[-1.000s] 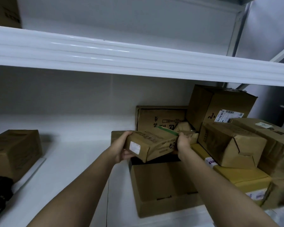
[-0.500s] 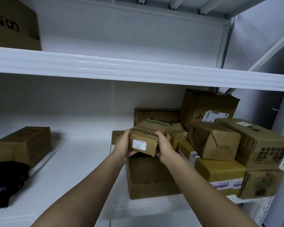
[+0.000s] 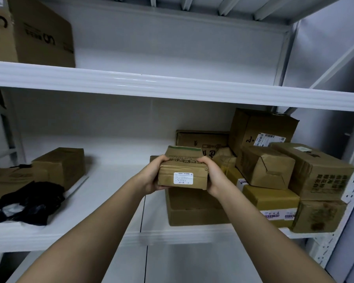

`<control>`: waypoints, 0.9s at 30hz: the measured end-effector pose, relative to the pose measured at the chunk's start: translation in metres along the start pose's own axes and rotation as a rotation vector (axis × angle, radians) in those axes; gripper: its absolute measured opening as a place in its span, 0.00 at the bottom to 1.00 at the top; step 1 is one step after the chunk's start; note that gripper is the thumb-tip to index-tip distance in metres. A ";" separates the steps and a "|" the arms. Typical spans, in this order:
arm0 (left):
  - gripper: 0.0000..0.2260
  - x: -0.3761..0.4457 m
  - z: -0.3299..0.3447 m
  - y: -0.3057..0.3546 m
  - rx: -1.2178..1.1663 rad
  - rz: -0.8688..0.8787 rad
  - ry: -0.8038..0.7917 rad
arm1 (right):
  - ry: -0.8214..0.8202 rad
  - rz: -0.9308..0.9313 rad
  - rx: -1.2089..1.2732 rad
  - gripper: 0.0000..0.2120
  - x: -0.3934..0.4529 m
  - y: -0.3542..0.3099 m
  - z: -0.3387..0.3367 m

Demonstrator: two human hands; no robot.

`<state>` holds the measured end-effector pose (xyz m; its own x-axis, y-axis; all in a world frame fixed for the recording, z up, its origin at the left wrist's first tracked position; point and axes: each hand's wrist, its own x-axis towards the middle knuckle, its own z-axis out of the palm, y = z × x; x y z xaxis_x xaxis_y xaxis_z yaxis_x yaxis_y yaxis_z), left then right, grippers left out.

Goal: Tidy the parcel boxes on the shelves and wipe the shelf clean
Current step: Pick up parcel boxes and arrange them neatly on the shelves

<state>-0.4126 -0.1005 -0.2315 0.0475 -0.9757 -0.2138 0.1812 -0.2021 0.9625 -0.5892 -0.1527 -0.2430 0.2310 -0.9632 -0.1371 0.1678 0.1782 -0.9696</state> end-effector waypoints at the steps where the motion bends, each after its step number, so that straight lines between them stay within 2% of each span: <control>1: 0.14 -0.004 -0.004 0.001 0.008 0.005 -0.003 | 0.012 -0.005 -0.002 0.12 -0.004 0.000 0.004; 5: 0.12 -0.024 -0.024 0.007 0.016 0.002 -0.050 | 0.102 -0.053 0.034 0.19 -0.013 -0.001 0.019; 12: 0.10 -0.061 -0.073 0.028 0.055 0.018 -0.142 | 0.359 -0.244 0.139 0.33 -0.037 0.002 0.065; 19: 0.10 -0.093 -0.100 0.057 0.148 0.073 -0.274 | 0.603 -0.492 0.287 0.30 -0.079 -0.003 0.103; 24: 0.13 -0.113 -0.099 0.078 0.190 0.128 -0.409 | 0.660 -0.676 0.313 0.29 -0.116 -0.023 0.110; 27: 0.16 -0.125 -0.097 0.095 0.208 0.231 -0.500 | 0.665 -0.802 0.334 0.30 -0.134 -0.039 0.114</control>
<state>-0.3066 0.0110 -0.1299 -0.4158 -0.9074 0.0617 0.0224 0.0576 0.9981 -0.5174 -0.0075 -0.1635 -0.6081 -0.7220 0.3300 0.3136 -0.6004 -0.7357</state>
